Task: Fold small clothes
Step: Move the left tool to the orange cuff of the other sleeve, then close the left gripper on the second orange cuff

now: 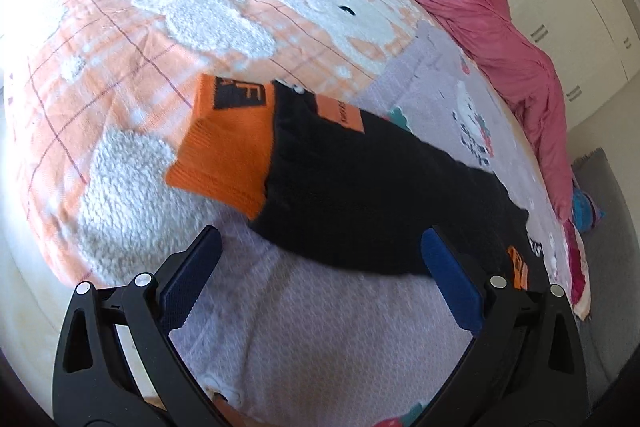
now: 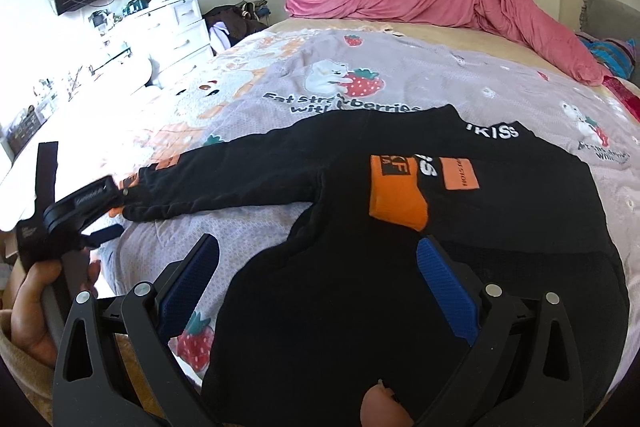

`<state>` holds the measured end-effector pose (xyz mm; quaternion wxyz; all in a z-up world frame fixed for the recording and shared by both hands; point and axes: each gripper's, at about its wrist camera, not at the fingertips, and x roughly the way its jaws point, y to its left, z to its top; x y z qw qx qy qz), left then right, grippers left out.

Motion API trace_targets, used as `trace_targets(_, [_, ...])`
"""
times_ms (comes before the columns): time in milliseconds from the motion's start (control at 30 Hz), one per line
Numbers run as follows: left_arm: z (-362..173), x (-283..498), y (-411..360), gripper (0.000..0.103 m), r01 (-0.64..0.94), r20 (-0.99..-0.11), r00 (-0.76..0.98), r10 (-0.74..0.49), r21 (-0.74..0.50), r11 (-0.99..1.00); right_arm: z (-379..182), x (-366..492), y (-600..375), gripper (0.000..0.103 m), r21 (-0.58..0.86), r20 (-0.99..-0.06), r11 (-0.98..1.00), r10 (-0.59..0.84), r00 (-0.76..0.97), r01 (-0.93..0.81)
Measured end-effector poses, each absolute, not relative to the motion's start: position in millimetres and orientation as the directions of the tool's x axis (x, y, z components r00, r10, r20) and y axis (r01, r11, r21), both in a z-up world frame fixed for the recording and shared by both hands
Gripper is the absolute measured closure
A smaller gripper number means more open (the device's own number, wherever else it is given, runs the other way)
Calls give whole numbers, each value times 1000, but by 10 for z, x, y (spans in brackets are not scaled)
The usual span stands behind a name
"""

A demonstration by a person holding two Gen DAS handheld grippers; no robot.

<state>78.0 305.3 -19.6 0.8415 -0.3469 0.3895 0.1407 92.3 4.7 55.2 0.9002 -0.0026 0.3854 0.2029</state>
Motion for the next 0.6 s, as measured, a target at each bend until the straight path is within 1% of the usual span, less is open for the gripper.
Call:
trace_targets(100, [-234, 871, 3141, 10, -526, -747, 664, -25, -491, 695, 580, 891, -61, 4, 170, -689, 921, 366, 626, -351])
trace_targets(133, [-231, 896, 3159, 16, -535, -749, 662, -12, -484, 693, 597, 880, -106, 4, 171, -686, 922, 364, 630, -346])
trace_targets(167, [-224, 915, 3173, 19, -546, -752, 659, 2, -477, 689, 608, 877, -135, 4, 172, -684, 924, 362, 634, -343])
trace_targets(233, [-225, 966, 3231, 31, -563, -754, 657, 17, -476, 676, 638, 863, -217, 4, 177, -675, 926, 361, 643, -334])
trace_targets(367, [-255, 1021, 3332, 49, -582, -752, 658, 37, -477, 659, 652, 868, -380, 4, 199, -669, 930, 359, 651, -308])
trace_targets(400, [-257, 1026, 3360, 57, -587, -754, 655, 44, -471, 658, 649, 868, -414, 4, 207, -667, 930, 360, 652, -303])
trace_targets(433, [-252, 1033, 3371, 69, -588, -756, 653, 51, -463, 663, 646, 875, -454, 4, 217, -666, 930, 363, 652, -296])
trace_targets(467, [-243, 1040, 3381, 77, -588, -758, 650, 60, -450, 672, 641, 881, -492, 4, 226, -665, 931, 363, 653, -288])
trace_targets(500, [-231, 1043, 3395, 91, -581, -755, 653, 59, -450, 679, 638, 883, -516, 4, 232, -664, 931, 364, 653, -282])
trace_targets(533, [-215, 1035, 3407, 95, -573, -746, 663, 55, -459, 679, 629, 886, -551, 4, 243, -664, 930, 367, 652, -276])
trace_targets(600, [-181, 1031, 3401, 96, -564, -740, 669, 62, -452, 691, 617, 878, -593, 4, 254, -664, 930, 368, 651, -267])
